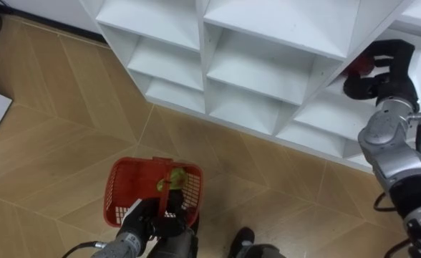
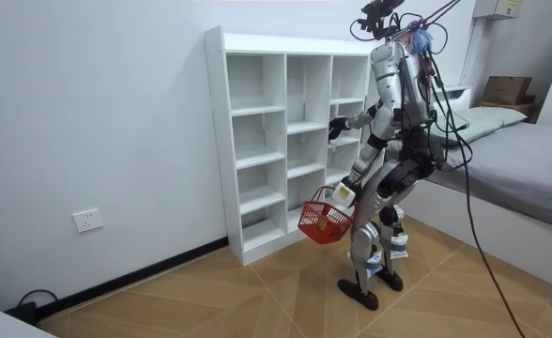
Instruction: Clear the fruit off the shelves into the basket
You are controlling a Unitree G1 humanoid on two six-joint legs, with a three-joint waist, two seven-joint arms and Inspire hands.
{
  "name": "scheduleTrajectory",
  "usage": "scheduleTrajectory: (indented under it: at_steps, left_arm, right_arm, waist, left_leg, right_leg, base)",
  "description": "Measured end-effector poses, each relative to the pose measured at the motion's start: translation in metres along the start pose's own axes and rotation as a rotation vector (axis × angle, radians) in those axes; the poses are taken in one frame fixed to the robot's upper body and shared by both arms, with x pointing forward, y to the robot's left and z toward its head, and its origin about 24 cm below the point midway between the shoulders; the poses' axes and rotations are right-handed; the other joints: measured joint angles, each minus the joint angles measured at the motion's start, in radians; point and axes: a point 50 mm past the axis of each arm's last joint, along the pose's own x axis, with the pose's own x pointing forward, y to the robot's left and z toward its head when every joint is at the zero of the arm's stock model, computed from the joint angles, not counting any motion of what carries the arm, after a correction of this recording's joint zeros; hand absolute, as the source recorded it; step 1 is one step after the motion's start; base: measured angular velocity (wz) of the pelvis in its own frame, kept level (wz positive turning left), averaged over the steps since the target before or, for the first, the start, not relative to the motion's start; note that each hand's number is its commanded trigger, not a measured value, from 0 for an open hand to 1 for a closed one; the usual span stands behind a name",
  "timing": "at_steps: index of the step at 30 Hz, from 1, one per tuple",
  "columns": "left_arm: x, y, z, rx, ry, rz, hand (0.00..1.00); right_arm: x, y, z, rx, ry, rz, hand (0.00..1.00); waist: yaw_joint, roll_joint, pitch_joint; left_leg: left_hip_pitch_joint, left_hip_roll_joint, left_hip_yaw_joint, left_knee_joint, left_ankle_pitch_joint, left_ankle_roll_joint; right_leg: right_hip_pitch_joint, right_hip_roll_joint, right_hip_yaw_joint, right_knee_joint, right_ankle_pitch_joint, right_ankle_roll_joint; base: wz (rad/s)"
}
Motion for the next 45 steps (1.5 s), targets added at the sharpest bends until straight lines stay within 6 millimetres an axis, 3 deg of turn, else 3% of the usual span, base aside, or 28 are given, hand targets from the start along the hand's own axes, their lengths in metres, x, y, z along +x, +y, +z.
scheduleTrajectory:
  at_steps: [19,23,31,37,41,44,45]
  left_arm:
    - [-0.003,0.001,-0.004,0.0,0.003,0.002,1.0]
    - [-0.004,0.003,-0.006,-0.001,0.01,0.006,1.0]
    - [-0.003,0.004,-0.006,0.001,0.021,0.01,1.0]
    - [-0.001,0.005,-0.003,0.004,0.025,0.015,1.0]
    - [-0.001,0.007,-0.009,-0.001,0.053,0.034,1.0]
    - [-0.001,0.01,-0.011,-0.02,0.058,0.06,1.0]
    - [-0.001,0.011,-0.012,-0.034,0.061,0.068,1.0]
  right_arm:
    - [0.0,-0.001,-0.006,0.014,0.052,0.008,1.0]
    - [-0.002,0.001,-0.007,0.016,0.056,0.021,1.0]
    - [-0.009,0.015,-0.01,0.204,0.123,0.176,1.0]
    - [-0.014,0.02,-0.016,0.245,0.144,0.278,1.0]
    - [-0.024,0.024,-0.03,0.283,0.201,0.313,1.0]
    - [-0.029,0.022,-0.041,0.342,0.246,0.305,1.0]
    - [-0.032,0.019,-0.044,0.387,0.263,0.291,1.0]
  waist:
    - [0.0,-0.001,0.0006]
    - [0.003,0.003,0.0017]
    - [-0.004,0.012,-0.001]
    - [-0.047,0.013,-0.002]
    - [-0.063,0.013,-0.0038]
    - [-0.093,0.022,-0.012]
    - [-0.102,0.026,-0.0187]
  left_leg:
    - [0.037,0.0,-0.003,-0.008,0.0,0.0]
    - [0.067,0.012,0.001,-0.016,-0.005,-0.004]
    - [0.164,0.02,0.009,-0.062,-0.006,-0.007]
    - [0.199,0.021,0.037,-0.075,-0.005,-0.006]
    - [0.236,0.021,0.057,-0.075,-0.005,-0.006]
    - [0.245,0.023,0.06,-0.074,-0.006,-0.006]
    - [0.244,0.024,0.06,-0.074,-0.006,-0.006]
  right_leg:
    - [0.045,0.001,-0.005,-0.021,0.0,0.002]
    - [0.079,0.019,-0.002,-0.051,0.011,0.002]
    - [0.176,0.035,0.005,-0.105,0.014,0.005]
    - [0.211,0.034,0.012,-0.122,0.015,0.013]
    - [0.243,0.034,0.03,-0.131,0.015,0.018]
    - [0.258,0.038,0.032,-0.147,0.02,0.022]
    - [0.261,0.04,0.033,-0.155,0.025,0.023]
  base:
    - [0.0]
    - [-0.08]
    - [-0.03]
    - [-0.03]
    - [-0.12]
    - [-0.05]
    - [-0.04]
